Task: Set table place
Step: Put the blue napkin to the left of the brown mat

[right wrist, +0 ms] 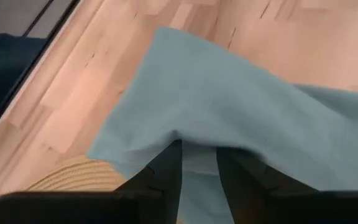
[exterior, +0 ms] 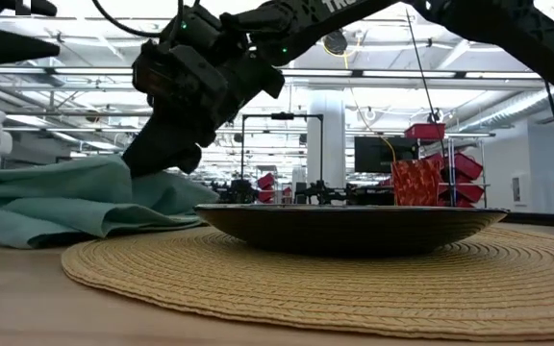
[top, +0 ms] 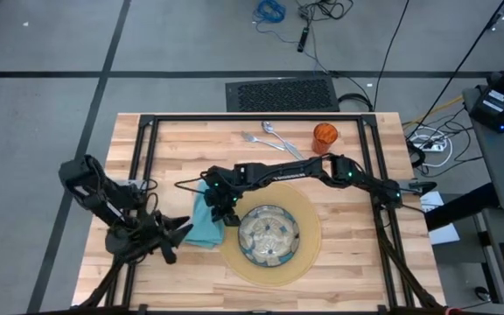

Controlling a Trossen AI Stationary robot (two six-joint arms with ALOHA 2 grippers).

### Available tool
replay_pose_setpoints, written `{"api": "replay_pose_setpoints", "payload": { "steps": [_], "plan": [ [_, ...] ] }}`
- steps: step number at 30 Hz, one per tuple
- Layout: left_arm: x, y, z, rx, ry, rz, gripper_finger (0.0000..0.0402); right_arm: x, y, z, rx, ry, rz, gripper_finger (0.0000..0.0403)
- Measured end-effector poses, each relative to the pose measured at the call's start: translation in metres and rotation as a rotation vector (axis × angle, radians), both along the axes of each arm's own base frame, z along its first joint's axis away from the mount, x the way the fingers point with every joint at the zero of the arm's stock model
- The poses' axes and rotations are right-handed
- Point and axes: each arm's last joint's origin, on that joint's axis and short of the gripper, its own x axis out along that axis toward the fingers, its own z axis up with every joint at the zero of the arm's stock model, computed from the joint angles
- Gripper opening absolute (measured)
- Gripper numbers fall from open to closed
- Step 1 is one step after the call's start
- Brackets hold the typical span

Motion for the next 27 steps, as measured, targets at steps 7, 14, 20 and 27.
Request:
{"api": "replay_pose_setpoints", "payload": {
  "steps": [7, 14, 20, 27],
  "plan": [
    [-0.002, -0.002, 0.003, 0.109, 0.053, -0.015, 0.0163, 0.006, -0.012, -0.02, 0.004, 0.005, -0.055, 0.0093],
    [-0.011, -0.008, 0.002, 0.203, 0.094, -0.062, 0.0163, 0.01, -0.027, -0.052, 0.048, 0.063, -0.102, 0.0093],
    [-0.01, -0.009, -0.007, 0.239, 0.109, -0.064, 0.0163, 0.02, -0.001, -0.03, 0.065, -0.003, -0.013, 0.0093],
    [-0.011, -0.004, -0.014, 0.218, 0.099, -0.062, 0.0163, 0.013, 0.033, -0.002, 0.018, 0.062, 0.135, 0.0093]
  ]
}}
